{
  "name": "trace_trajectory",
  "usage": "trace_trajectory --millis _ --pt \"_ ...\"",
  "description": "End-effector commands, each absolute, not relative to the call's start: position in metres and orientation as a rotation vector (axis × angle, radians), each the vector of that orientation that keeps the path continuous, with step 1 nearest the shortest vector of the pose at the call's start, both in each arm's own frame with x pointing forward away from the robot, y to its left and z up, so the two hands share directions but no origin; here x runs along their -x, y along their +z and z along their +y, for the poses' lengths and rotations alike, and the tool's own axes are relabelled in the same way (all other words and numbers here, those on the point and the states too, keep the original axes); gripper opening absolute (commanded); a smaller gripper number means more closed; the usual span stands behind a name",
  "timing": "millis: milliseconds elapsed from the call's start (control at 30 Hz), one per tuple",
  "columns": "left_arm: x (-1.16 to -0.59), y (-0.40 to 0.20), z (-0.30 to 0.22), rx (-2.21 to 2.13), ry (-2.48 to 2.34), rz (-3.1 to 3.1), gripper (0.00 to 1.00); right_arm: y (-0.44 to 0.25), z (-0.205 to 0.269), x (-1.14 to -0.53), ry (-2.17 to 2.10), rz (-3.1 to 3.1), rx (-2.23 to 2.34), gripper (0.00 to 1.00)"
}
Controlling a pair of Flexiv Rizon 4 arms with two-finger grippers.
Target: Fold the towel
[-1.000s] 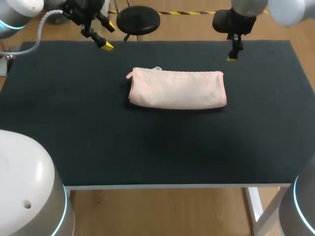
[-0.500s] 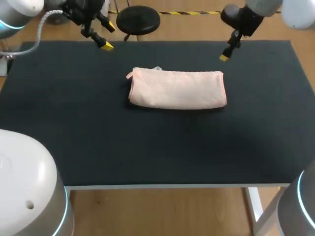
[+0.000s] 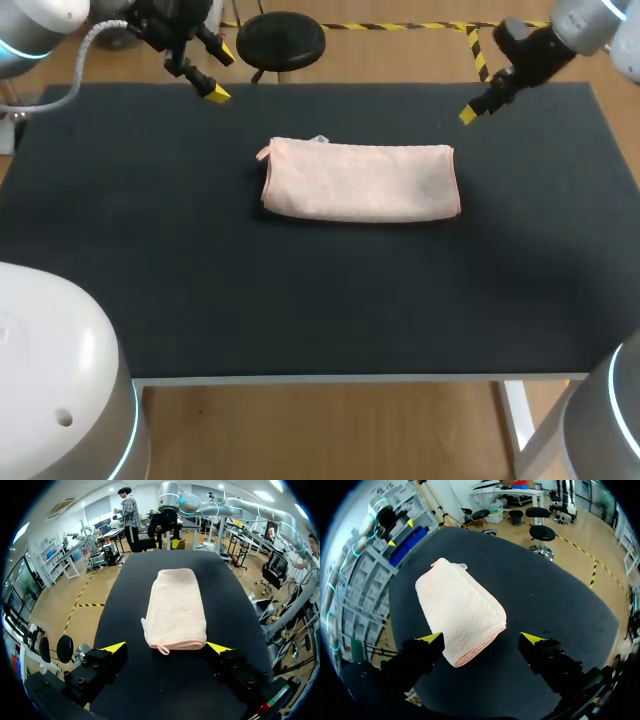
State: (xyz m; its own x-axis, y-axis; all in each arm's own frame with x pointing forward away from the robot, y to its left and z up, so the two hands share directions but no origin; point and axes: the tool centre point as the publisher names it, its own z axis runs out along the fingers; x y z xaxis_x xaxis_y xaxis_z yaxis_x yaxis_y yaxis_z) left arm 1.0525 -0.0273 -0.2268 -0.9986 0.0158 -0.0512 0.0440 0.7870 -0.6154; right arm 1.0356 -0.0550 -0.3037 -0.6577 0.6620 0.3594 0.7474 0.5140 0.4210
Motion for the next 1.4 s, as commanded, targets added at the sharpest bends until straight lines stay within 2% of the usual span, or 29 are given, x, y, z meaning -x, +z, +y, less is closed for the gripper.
trace_trajectory --millis 33,300,633,1000,1400 --pt "-1.053 -0.228 -0.027 -0.051 -1.013 2.926 1.0 -0.314 -0.057 -1.025 -1.163 -2.285 1.495 1.0" --pt "-1.053 -0.228 -0.027 -0.051 -1.013 2.926 1.0 -0.314 -0.04 -1.01 -1.162 -2.312 1.481 1.0" --pt "-1.053 -0.228 -0.027 -0.051 -1.013 2.926 1.0 -0.352 -0.036 -0.986 -0.989 -2.294 1.463 1.0" --pt "-1.053 -0.228 -0.027 -0.051 -1.013 2.926 1.0 -0.397 -0.027 -0.987 -0.973 -2.163 1.446 1.0" --pt "-1.053 -0.228 -0.027 -0.051 -1.013 2.926 1.0 -0.413 -0.014 -0.978 -0.979 -2.09 1.476 1.0"
